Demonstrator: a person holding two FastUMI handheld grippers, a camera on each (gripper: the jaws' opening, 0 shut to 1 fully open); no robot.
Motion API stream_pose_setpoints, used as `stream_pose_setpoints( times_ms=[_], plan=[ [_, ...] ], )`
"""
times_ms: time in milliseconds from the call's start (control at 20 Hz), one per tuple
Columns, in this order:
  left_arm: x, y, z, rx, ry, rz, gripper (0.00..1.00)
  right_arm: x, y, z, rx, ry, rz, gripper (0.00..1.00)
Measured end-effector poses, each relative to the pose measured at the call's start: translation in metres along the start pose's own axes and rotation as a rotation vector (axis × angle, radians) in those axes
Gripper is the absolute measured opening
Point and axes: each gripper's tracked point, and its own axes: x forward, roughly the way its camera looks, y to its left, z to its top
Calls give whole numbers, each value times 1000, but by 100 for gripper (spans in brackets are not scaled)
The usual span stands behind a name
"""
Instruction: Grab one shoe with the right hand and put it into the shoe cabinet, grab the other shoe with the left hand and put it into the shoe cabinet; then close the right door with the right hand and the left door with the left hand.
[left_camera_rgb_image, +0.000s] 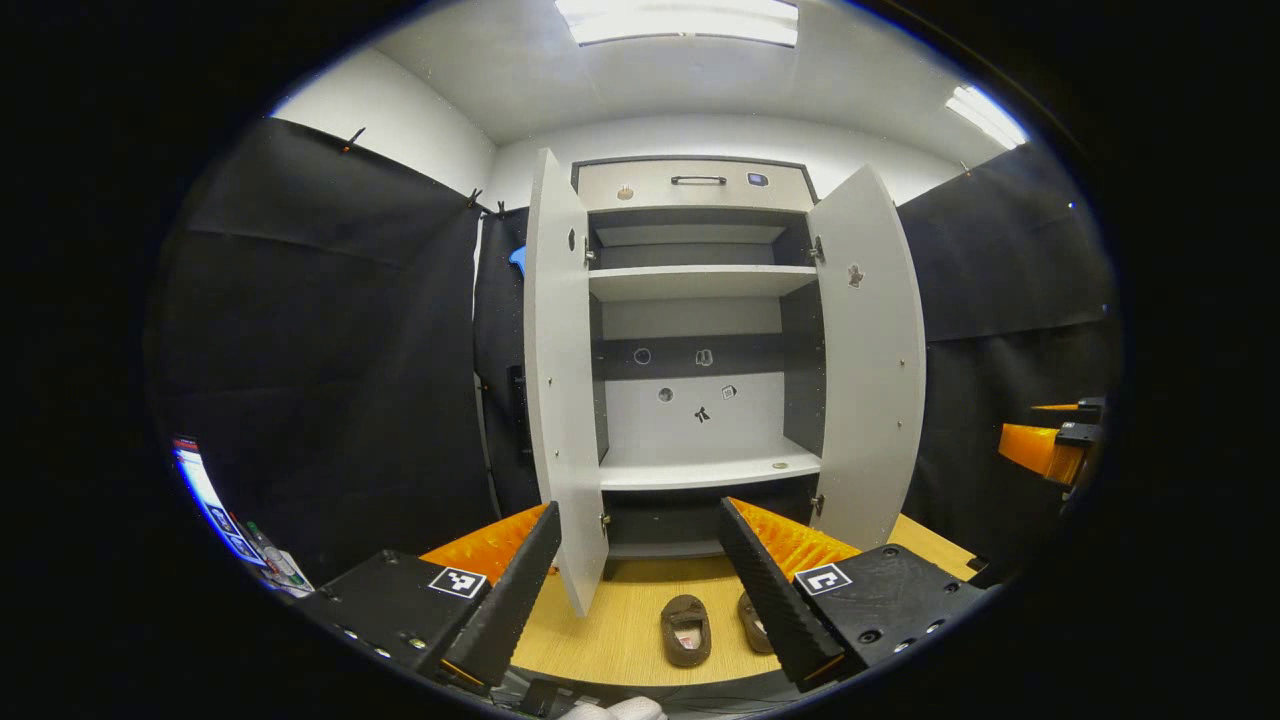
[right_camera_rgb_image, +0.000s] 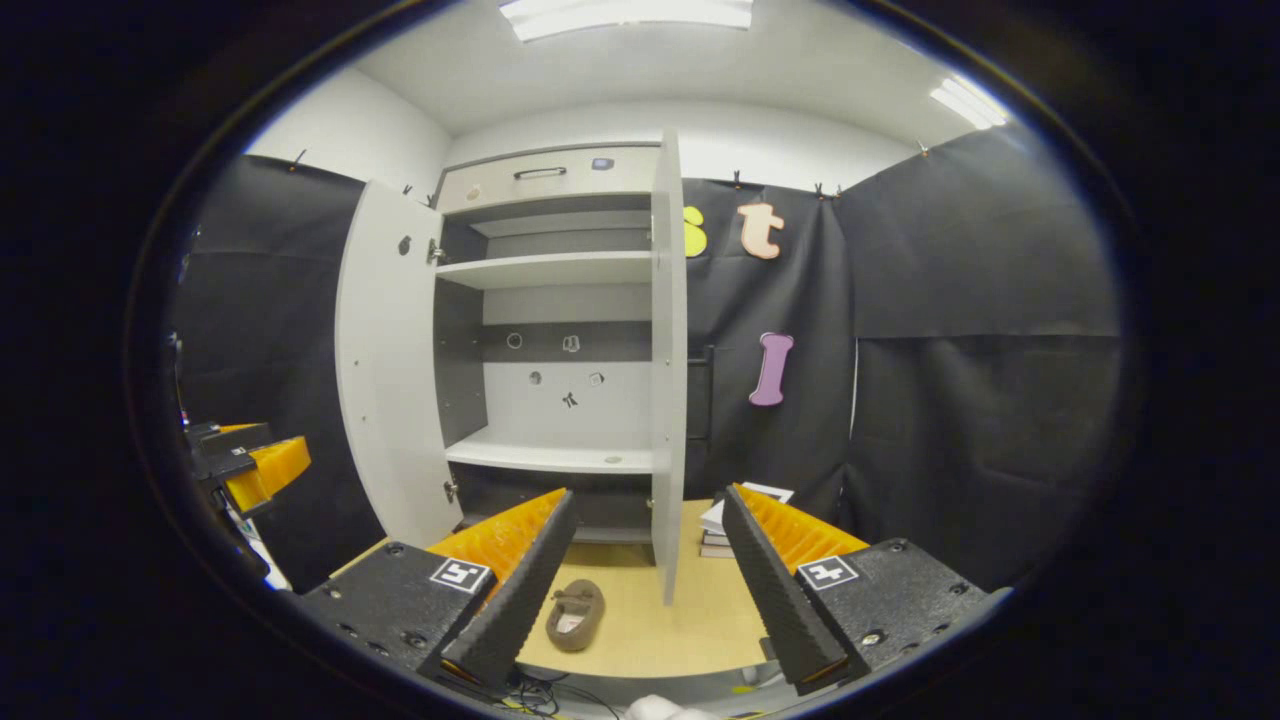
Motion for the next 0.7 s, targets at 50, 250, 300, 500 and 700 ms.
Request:
stream_pose_setpoints(
  times_ms=[50, 250, 300, 500, 700],
  plan=[
    [-1, 1, 0, -1, 1, -1, 96, 1, 1, -1, -3, 3, 1, 97],
    [-3, 6, -3, 5, 4, 0, 96, 7, 10, -13, -18, 25, 9, 94],
    [-4, 8, -4, 9, 5, 1, 96, 10, 12, -19, -27, 38, 9, 95],
    [-12, 16, -13, 10, 23, 4, 96, 30, 33, -61, -47, 121, 41, 95],
    [-20, 24, -20, -5, 37, 18, 96, 53, 60, -120, -55, 242, 93, 97]
  ],
)
